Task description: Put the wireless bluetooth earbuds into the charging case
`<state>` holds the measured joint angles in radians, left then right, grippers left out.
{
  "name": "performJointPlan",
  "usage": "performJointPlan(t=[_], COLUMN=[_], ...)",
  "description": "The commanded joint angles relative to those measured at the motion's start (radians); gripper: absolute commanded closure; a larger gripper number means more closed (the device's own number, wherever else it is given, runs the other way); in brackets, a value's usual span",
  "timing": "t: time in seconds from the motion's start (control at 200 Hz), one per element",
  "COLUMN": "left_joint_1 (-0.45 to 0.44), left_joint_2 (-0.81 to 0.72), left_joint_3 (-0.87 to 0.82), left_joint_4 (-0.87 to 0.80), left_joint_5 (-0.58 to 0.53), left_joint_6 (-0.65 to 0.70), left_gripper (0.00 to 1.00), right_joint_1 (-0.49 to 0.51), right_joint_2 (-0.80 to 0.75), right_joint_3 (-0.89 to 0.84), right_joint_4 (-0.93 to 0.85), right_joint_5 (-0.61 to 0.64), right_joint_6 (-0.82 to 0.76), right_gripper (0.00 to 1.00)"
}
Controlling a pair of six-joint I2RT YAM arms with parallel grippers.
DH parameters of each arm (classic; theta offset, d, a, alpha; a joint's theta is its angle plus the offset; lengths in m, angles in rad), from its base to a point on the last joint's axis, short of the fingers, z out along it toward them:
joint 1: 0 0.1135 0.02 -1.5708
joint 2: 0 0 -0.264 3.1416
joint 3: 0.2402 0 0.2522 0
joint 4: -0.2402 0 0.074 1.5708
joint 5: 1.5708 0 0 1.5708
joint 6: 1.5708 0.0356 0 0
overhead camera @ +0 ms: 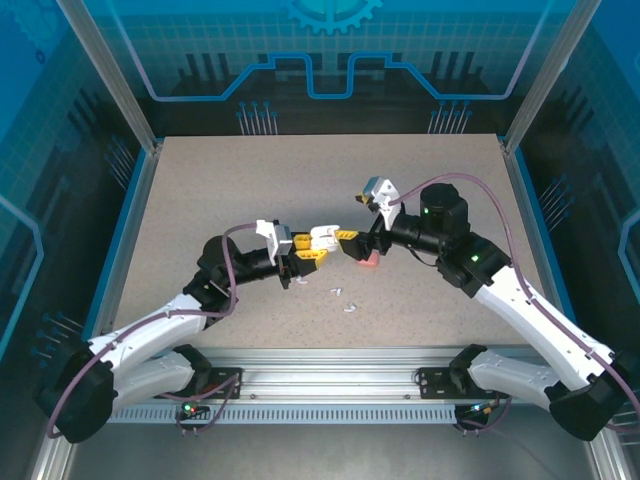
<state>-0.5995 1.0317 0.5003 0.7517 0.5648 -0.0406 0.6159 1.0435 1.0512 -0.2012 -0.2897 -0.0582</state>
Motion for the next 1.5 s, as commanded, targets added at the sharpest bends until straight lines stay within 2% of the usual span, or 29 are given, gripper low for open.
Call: performJointPlan(t=[0.0,0.12,0.295,0.38,0.585,0.755,0.875,1.031,1.491], left_joint_1=[-0.007,-0.008,-0.008,-0.007,-0.007,-0.007,-0.007,-0.007,-0.007], left_joint_2=[-0.025,-0.047,-0.112,-0.158,-0.274,-0.337,-0.354,-0.356,-0.36], left_joint_3=[-0.008,-0.018,-0.042,-0.049,-0.067,-0.061,-0.062,-0.061,-0.07], left_joint_4=[-0.008,-0.027,-0.087,-0.133,-0.222,-0.292,-0.302,-0.302,-0.302], left_joint_5=[0.004,-0.02,-0.023,-0.016,-0.03,-0.051,-0.055,-0.055,-0.064], left_joint_6=[0.038,0.047,0.093,0.109,0.137,0.167,0.168,0.165,0.158], left_gripper=[0.99,0.99,0.99,0.99,0.99,1.0,0.99,0.99,1.0], right_joint_1=[-0.012,-0.013,-0.013,-0.012,-0.006,0.053,0.122,0.18,0.246], right_joint_2=[-0.022,-0.063,-0.1,-0.109,-0.086,-0.027,0.047,0.168,0.458], right_joint_3=[0.031,0.003,-0.008,-0.024,-0.145,-0.289,-0.342,-0.33,-0.229], right_joint_4=[-0.02,-0.038,-0.237,-0.33,-0.423,-0.345,-0.287,-0.265,-0.195], right_joint_5=[0.005,0.039,0.27,0.33,0.291,0.232,0.244,0.28,0.222], right_joint_6=[0.025,0.058,0.178,0.262,0.48,0.669,0.762,0.819,0.879], right_gripper=[0.07,0.07,0.07,0.11,0.14,0.15,0.17,0.2,0.27])
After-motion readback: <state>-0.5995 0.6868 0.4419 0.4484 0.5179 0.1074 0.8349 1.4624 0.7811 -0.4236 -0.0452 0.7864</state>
